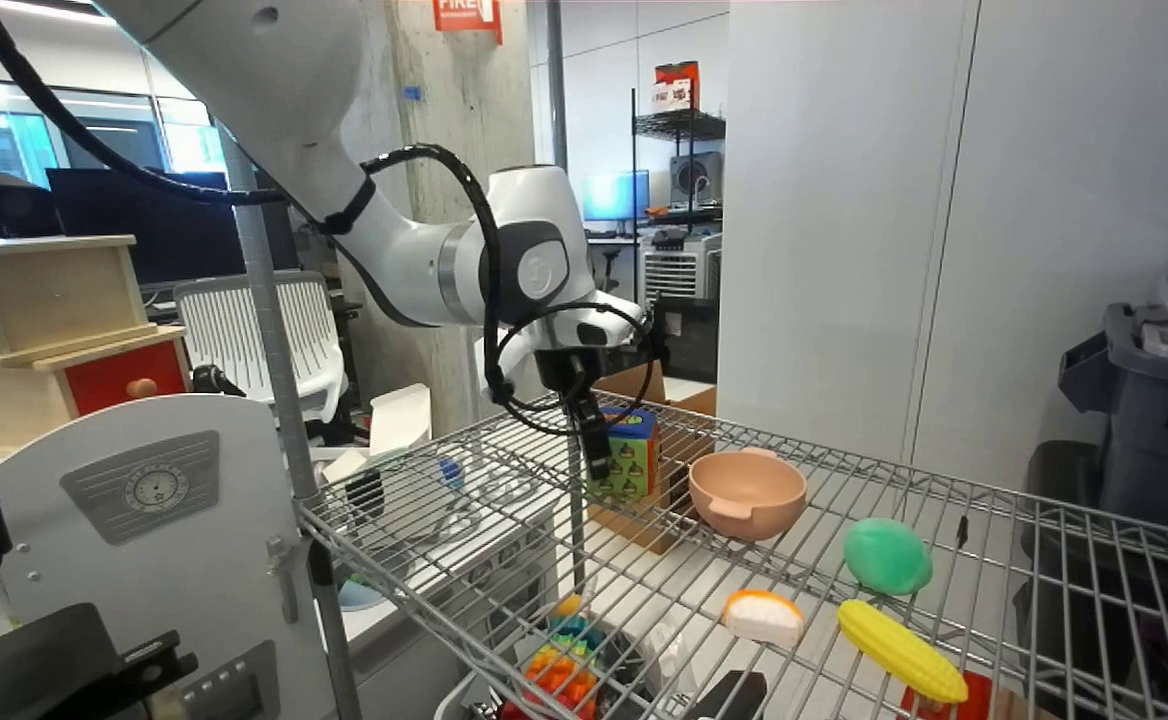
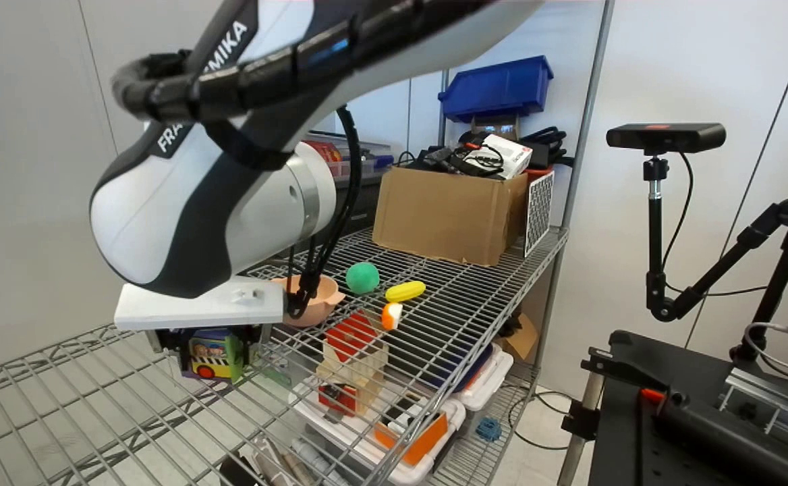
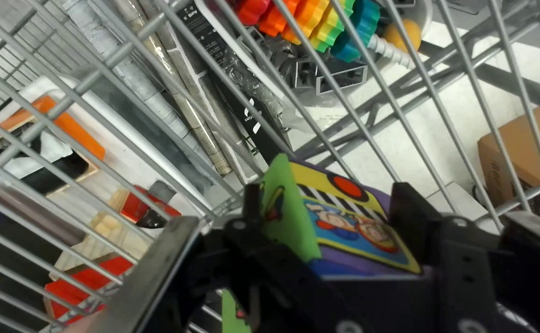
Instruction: Move the toy box closer to you
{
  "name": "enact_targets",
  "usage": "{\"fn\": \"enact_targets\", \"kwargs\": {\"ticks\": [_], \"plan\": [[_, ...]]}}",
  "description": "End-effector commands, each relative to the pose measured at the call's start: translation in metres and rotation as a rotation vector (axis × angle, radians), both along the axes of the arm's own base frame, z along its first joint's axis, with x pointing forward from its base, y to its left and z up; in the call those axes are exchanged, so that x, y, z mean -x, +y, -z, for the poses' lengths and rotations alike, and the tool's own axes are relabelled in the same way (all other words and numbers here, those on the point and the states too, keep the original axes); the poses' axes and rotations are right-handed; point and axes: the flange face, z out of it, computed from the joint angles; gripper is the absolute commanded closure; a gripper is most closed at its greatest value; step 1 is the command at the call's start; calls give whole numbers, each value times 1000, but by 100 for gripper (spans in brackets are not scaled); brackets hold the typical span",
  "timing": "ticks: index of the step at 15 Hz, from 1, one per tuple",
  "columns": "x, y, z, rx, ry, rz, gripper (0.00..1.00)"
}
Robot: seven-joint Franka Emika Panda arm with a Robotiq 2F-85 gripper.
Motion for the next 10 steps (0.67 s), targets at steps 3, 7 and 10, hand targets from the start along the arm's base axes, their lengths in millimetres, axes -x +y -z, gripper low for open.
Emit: {"fn": "enact_targets", "kwargs": {"ticks": [3, 7, 10], "plan": [[-21, -4, -8, 56, -22, 25, 73], [-16, -1, -10, 78, 10, 14, 99], [-4, 8, -19, 110, 10, -7, 97]]}}
